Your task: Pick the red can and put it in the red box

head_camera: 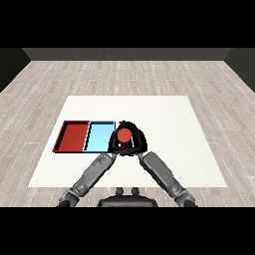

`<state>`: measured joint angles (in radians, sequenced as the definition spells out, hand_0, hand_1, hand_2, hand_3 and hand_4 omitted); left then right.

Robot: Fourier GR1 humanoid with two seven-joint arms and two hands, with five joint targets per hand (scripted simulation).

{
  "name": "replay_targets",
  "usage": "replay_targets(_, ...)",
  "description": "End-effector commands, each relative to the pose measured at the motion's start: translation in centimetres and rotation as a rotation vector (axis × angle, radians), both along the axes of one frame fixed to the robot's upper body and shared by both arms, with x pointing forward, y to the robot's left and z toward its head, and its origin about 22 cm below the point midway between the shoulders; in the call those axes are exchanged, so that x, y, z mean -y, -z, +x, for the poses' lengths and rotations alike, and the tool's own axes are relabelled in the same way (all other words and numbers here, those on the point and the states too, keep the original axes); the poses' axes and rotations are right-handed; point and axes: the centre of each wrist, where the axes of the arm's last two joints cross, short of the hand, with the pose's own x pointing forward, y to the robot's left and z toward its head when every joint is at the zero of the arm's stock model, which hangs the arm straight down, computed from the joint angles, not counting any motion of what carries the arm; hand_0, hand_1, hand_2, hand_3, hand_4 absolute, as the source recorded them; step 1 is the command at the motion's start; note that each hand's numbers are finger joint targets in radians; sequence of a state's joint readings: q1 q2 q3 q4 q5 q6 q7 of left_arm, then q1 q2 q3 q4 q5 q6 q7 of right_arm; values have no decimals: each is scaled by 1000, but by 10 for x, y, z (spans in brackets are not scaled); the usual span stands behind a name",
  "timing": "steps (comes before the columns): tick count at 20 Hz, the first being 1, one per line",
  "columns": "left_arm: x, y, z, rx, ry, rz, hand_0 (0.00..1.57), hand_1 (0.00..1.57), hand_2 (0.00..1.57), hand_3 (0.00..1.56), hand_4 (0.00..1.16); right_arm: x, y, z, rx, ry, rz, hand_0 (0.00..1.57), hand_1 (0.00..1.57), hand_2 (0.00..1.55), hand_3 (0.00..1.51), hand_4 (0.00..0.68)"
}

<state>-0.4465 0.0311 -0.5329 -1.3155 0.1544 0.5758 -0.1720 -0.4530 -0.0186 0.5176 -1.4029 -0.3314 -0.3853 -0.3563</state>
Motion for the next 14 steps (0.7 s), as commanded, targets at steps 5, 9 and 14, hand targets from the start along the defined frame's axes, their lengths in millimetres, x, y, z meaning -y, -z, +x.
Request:
replay_targets(5,9,16,-2,-30,24,9,1571,1571,1571,1483,1151,10,-6,0,65,24,-26,0,0,0,0,0)
replay_targets(9,5,17,-10,-60,0,6,1571,1571,1571,1489,1148,33,-17,8,81,81,-55,0,0,0,0,0)
replay_targets(14,-4,32,-21,-51,4,-24,1571,1571,1571,1490,1139,53,-49,11,142,123,9,0,0,0,0,0)
